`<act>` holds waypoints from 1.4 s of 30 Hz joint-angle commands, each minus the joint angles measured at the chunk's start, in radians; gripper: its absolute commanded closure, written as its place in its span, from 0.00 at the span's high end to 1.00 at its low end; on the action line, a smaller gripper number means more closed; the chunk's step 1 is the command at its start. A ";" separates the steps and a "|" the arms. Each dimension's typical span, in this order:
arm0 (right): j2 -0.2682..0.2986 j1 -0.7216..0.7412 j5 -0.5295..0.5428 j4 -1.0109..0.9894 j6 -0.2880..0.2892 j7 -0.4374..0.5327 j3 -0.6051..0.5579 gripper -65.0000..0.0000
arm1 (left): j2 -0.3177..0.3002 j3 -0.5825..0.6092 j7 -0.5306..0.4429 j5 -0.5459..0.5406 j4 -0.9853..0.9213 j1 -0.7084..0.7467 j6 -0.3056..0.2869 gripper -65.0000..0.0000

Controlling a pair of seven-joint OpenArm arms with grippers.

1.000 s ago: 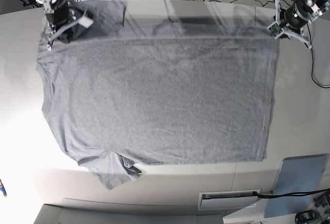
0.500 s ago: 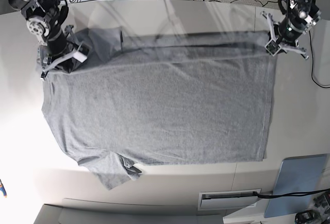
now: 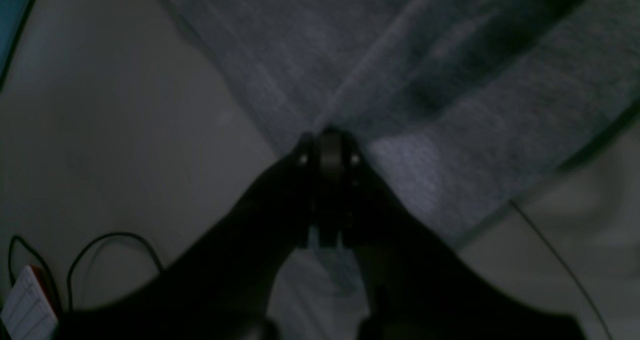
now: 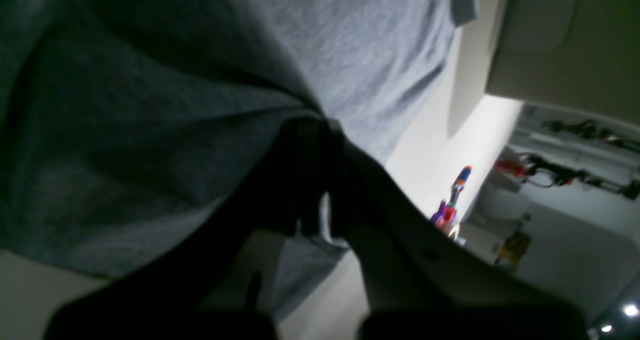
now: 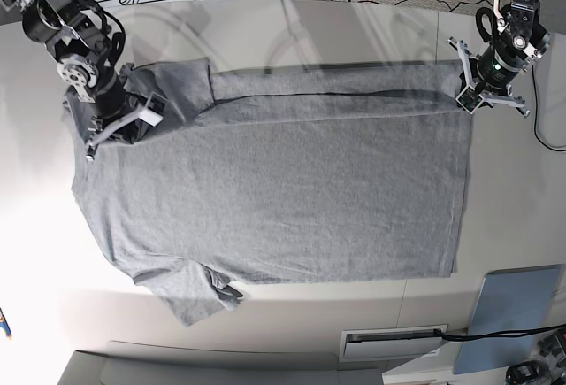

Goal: Fold the T-shirt properly
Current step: 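Pull the shoulder corners back and fold the collar edge under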

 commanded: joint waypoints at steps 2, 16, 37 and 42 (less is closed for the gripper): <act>0.019 0.043 -0.013 -0.005 -0.022 -0.011 -0.006 0.00 | -0.018 -0.008 -0.015 -0.004 0.013 -0.005 0.011 0.00; -0.011 0.090 -0.010 -0.014 -0.025 0.013 -0.006 0.00 | -0.018 -0.008 -0.022 -0.004 0.013 -0.005 0.008 0.00; -0.011 0.090 -0.010 -0.014 -0.069 -0.019 -0.006 0.00 | -0.018 -0.008 -0.019 -0.004 0.013 -0.068 0.013 0.00; -0.011 0.089 -0.010 -0.016 -0.079 -0.022 -0.004 0.00 | -0.018 -0.008 -0.013 -0.004 0.013 -0.115 0.014 0.00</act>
